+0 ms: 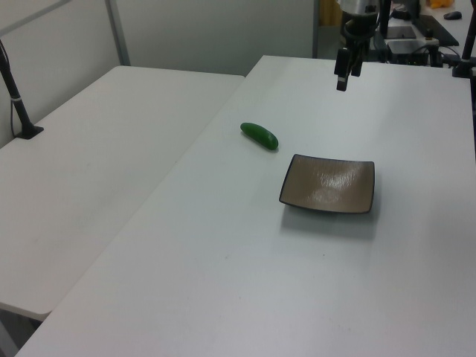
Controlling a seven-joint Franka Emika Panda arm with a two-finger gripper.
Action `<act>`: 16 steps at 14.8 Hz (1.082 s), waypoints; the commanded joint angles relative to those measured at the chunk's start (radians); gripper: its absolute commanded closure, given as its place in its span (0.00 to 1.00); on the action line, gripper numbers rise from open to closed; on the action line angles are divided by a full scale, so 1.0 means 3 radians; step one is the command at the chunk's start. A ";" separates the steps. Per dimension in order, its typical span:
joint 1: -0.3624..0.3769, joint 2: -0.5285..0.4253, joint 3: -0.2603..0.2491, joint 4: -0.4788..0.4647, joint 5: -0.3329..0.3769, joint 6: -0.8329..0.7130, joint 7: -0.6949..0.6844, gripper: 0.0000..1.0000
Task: Cucumber placed on a ceramic plate
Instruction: 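Move the open gripper toward the green cucumber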
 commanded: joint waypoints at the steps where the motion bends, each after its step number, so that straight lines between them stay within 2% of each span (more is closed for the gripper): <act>1: 0.0004 -0.0068 0.0001 -0.0092 0.0038 0.0060 -0.0073 0.00; 12: -0.0017 -0.0053 0.0047 -0.0097 0.0038 0.0080 -0.0068 0.00; 16: -0.0027 0.0039 0.0047 -0.0071 0.0053 0.0300 0.0003 0.00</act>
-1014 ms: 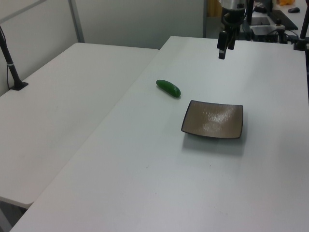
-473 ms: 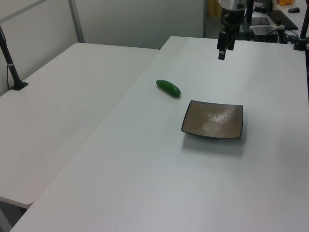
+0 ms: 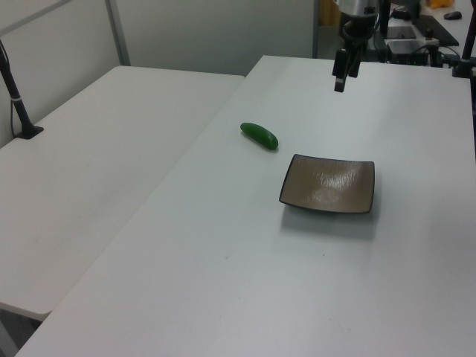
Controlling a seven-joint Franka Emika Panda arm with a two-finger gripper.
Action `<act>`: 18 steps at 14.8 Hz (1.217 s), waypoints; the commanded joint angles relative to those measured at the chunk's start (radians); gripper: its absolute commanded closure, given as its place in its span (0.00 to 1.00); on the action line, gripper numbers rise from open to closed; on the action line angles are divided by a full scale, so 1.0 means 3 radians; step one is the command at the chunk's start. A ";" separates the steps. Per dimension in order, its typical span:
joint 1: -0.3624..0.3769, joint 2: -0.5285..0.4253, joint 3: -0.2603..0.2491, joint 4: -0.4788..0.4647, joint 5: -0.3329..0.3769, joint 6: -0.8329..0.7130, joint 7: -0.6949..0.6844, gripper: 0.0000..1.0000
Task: Cucumber placed on a ceramic plate
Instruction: 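Move the open gripper toward the green cucumber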
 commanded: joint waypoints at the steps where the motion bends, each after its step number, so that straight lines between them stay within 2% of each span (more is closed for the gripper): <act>1: -0.0025 0.0096 0.0013 0.0025 0.0053 0.0199 0.0034 0.00; 3: -0.0020 0.0265 0.0013 0.0204 0.0053 0.0270 0.0243 0.00; 6: -0.0015 0.0449 0.0013 0.0266 0.0058 0.0633 0.0325 0.00; 11: -0.0004 0.1078 0.0008 0.0914 -0.0008 0.0654 0.0897 0.00; 14: -0.0030 0.1558 0.0008 0.1451 -0.0120 0.0659 0.1199 0.00; 18: -0.0091 0.1794 -0.0007 0.1600 -0.0274 0.0821 0.1307 0.00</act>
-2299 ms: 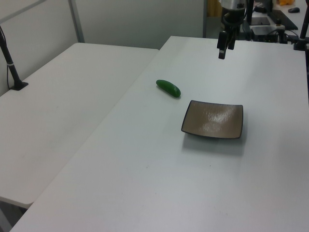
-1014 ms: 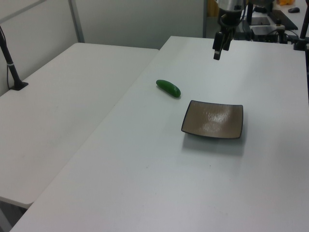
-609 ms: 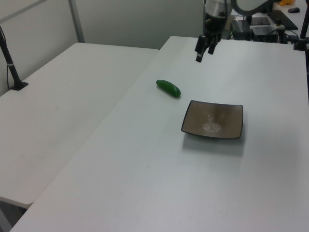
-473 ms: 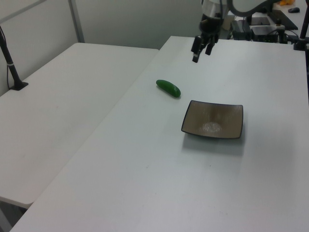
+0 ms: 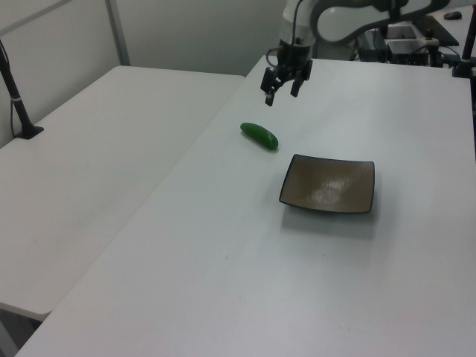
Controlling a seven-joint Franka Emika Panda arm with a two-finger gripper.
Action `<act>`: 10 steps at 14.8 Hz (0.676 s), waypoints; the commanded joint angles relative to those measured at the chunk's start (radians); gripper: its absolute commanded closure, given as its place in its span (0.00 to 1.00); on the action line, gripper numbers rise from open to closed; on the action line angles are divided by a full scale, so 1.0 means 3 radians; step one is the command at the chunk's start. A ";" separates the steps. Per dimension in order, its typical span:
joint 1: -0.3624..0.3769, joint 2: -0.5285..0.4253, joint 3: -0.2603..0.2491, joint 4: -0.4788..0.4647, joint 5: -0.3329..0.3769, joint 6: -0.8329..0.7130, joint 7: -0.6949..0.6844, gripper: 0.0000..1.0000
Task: Cucumber placed on a ceramic plate
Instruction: 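Lower the gripper onto the cucumber and close it around the middle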
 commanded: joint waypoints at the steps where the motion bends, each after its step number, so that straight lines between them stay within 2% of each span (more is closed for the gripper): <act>1: -0.0057 0.0312 -0.0017 0.0251 -0.0119 0.0278 0.0154 0.00; 6: -0.0113 0.0762 -0.0033 0.0593 -0.0533 0.0402 0.0400 0.00; 10: -0.0134 0.0998 -0.0043 0.0624 -0.0799 0.0637 0.0543 0.00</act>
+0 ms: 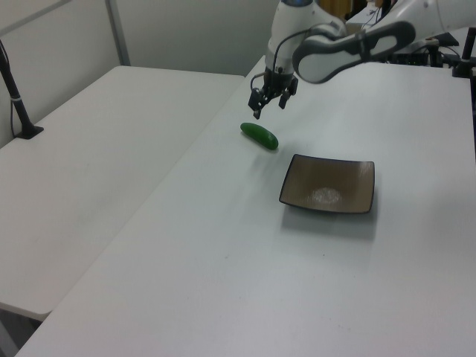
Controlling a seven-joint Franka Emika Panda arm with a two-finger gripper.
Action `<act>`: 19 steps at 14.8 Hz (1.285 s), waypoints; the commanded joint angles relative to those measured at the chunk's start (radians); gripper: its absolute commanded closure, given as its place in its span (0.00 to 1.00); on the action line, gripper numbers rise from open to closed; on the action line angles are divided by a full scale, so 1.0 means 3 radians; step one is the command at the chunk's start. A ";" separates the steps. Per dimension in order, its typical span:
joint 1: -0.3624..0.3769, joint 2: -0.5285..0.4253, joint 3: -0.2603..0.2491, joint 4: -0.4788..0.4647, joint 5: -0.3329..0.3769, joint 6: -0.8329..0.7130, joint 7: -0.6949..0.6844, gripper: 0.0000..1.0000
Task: Cucumber placed on a ceramic plate
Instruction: 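Lower the gripper onto the cucumber and close it around the middle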
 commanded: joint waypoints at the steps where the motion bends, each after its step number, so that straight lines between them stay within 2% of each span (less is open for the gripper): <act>1: 0.0014 0.0284 -0.0022 0.0169 -0.0242 0.0166 0.0177 0.00; 3: 0.0009 0.0351 -0.0022 0.0180 -0.0359 0.0253 0.0192 0.00; 8: 0.0030 0.0509 -0.0012 0.0190 -0.0467 0.0305 0.0228 0.00; 9: 0.0030 0.0525 -0.0012 0.0190 -0.0507 0.0310 0.0263 0.05; 10: 0.0035 0.0525 -0.0007 0.0190 -0.0559 0.0310 0.0289 0.20; 11: 0.0035 0.0525 -0.0002 0.0190 -0.0569 0.0315 0.0320 0.54; 12: 0.0030 0.0525 0.0003 0.0190 -0.0574 0.0310 0.0345 0.64; 16: 0.0019 0.0505 0.0014 0.0185 -0.0569 0.0315 0.0346 0.67; 19: -0.0016 0.0133 0.0019 -0.0110 -0.0529 0.0315 0.0335 0.67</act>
